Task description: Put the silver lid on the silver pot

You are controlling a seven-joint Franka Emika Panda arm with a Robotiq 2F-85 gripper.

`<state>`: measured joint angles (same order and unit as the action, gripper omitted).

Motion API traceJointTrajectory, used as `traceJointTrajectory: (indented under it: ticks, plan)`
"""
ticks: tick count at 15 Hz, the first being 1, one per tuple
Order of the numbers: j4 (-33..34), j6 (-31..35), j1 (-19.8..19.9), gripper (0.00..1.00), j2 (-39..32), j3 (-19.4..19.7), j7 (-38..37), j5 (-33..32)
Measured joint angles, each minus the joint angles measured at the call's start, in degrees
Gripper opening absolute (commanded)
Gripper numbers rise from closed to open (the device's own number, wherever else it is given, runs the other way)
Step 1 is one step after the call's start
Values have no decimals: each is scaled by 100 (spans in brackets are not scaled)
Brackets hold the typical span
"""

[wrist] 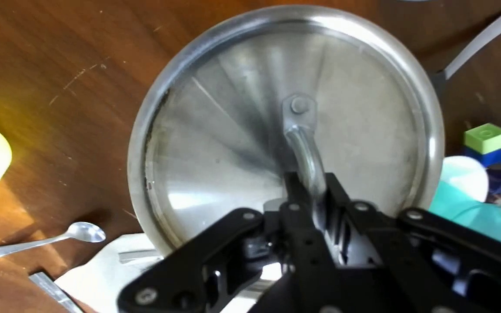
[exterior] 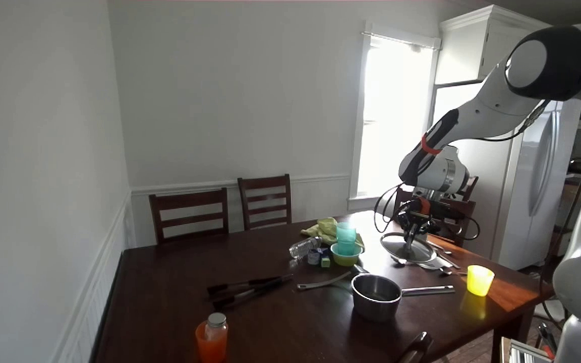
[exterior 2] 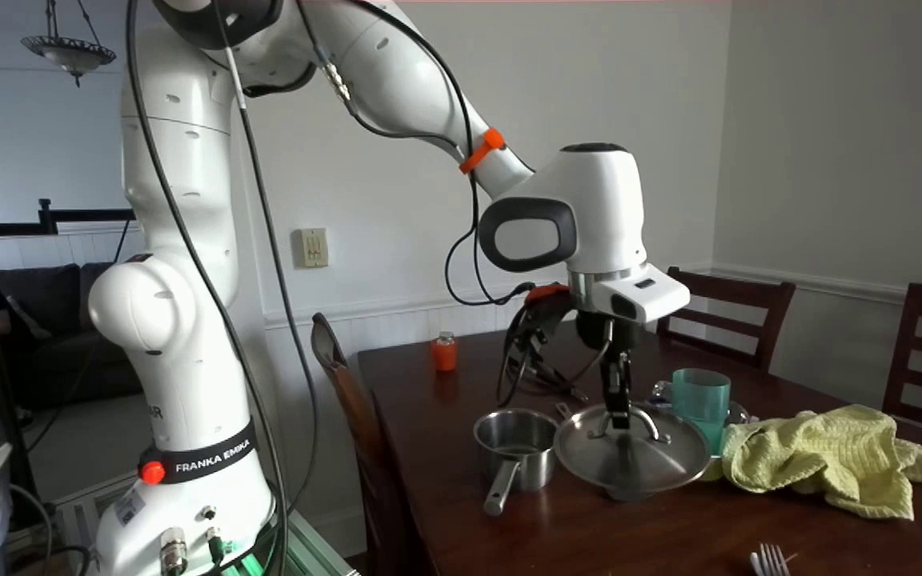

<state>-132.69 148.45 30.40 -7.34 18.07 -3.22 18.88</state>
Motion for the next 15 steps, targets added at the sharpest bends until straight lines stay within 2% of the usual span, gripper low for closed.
traceJointTrajectory:
  ticks: [4, 9, 15]
  plan:
    - [-190, -446, -524, 4, 580, -4, -118, -185]
    - [-503, -721, -1100, 4, 809, -133, -276, -225]
    - [-1110, -619, -1432, 4, 829, -304, -984, -431]
